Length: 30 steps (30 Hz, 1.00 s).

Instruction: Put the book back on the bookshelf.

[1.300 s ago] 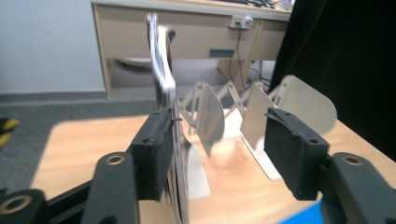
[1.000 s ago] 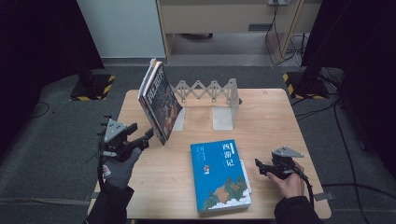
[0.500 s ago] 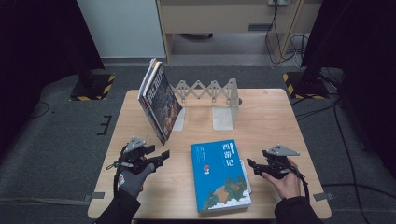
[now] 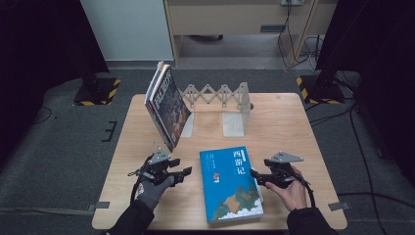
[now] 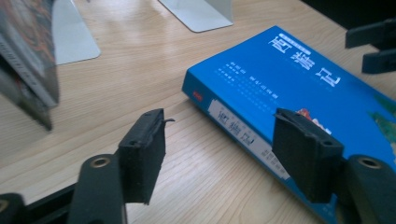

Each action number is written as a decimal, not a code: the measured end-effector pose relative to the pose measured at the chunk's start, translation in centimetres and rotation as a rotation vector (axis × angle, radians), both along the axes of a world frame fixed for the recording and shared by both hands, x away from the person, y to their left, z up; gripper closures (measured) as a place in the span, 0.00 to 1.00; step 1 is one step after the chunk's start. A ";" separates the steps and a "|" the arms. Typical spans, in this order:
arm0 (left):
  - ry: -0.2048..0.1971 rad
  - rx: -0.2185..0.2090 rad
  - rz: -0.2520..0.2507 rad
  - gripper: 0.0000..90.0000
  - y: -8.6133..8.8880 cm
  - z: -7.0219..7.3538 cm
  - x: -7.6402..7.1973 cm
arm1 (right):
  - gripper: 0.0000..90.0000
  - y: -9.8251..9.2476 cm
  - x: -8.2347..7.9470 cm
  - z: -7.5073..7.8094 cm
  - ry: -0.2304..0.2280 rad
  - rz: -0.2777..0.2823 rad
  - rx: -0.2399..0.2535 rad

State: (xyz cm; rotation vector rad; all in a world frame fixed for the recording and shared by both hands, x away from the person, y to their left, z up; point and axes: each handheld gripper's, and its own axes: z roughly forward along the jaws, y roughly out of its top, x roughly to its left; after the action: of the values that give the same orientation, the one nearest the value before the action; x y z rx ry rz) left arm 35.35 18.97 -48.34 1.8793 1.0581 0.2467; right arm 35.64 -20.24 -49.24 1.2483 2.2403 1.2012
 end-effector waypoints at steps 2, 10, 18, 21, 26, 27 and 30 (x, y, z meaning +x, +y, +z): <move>0.007 0.006 -0.003 0.35 -0.3 -0.4 0.2 | 0.29 0.3 0.0 0.0 0.010 0.002 0.008; 0.048 -0.035 -0.003 0.15 -1.1 -1.3 0.8 | 0.30 1.2 -0.2 -0.4 0.040 0.041 0.011; 0.067 -0.011 -0.057 0.08 -3.4 -2.3 1.3 | 0.33 1.5 -0.5 -0.8 0.083 0.069 0.015; 0.075 -0.013 -0.063 0.09 -4.3 -2.7 1.5 | 0.33 1.3 -0.6 -0.9 0.089 0.074 0.023; 0.098 -0.018 -0.064 0.14 -5.3 -3.5 2.2 | 0.32 1.4 -0.7 -1.0 0.131 0.055 0.046; 0.096 -0.024 -0.068 0.15 -5.4 -3.5 2.3 | 0.33 1.4 -0.7 -1.1 0.143 0.058 0.056; 0.118 -0.057 -0.068 0.15 -6.0 -3.9 2.5 | 0.33 1.6 -0.8 -1.1 0.135 0.064 0.061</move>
State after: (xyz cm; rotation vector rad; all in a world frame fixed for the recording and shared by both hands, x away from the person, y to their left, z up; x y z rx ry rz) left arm 37.85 12.96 -52.26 1.8931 1.0670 0.0661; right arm 34.86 -18.60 -50.39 1.3259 2.3730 1.2518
